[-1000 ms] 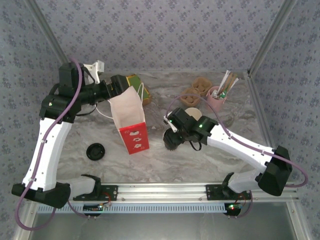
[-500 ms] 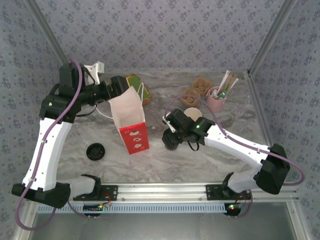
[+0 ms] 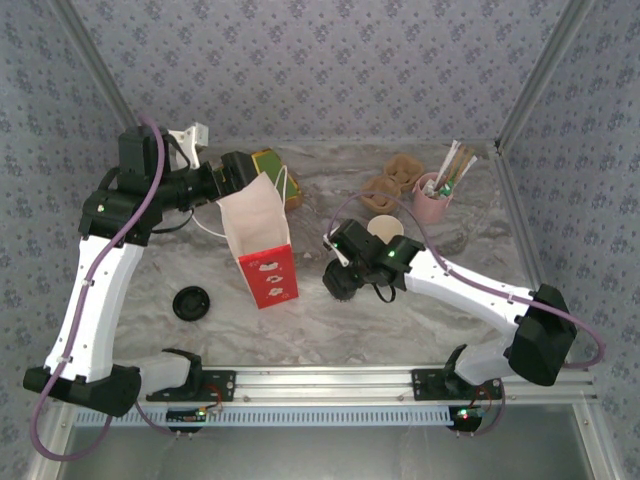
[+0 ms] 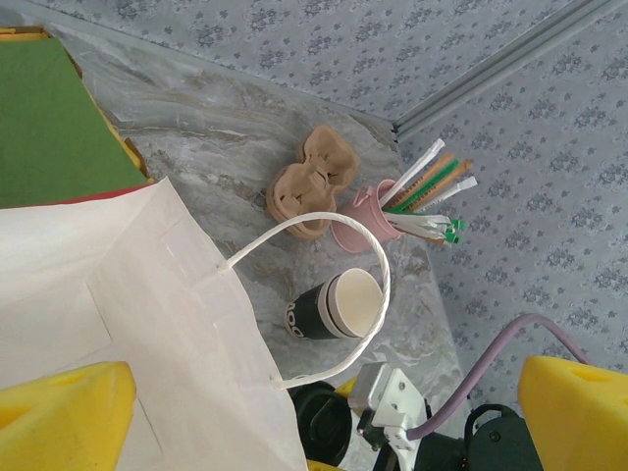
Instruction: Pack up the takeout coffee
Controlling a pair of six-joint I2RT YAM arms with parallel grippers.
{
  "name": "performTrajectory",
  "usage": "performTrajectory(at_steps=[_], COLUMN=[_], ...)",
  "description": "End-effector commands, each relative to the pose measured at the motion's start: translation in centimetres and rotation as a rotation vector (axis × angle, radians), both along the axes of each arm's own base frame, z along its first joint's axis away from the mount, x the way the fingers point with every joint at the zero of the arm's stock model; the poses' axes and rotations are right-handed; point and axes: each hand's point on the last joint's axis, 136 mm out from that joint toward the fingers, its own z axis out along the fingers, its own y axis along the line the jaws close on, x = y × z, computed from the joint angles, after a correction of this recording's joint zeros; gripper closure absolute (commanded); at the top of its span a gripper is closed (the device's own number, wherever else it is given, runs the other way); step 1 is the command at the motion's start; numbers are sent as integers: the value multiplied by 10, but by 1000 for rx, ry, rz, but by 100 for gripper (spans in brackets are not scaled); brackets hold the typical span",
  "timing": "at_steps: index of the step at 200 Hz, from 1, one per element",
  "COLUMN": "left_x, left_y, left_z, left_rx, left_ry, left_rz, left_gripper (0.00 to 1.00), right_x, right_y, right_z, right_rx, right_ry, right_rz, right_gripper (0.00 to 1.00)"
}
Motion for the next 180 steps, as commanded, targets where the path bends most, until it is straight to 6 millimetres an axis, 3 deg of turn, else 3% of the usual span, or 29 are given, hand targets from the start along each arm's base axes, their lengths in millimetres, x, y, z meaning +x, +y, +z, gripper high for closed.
performTrajectory(at_steps=[1,180], left_x=[-4,-2], left_y=[1,-1], left_z=[3,1], left_rx=[1,-7], left_ry=[-13,-6], left_rz=[-4,-8], left_gripper=[0,0], right_x=[-4,-6], right_y=[-1,-5], right_z=[-9,-20], right_rx=[-10,-26], right_ry=[18,34], right_rz=[-10,-22], right_gripper=[23,21])
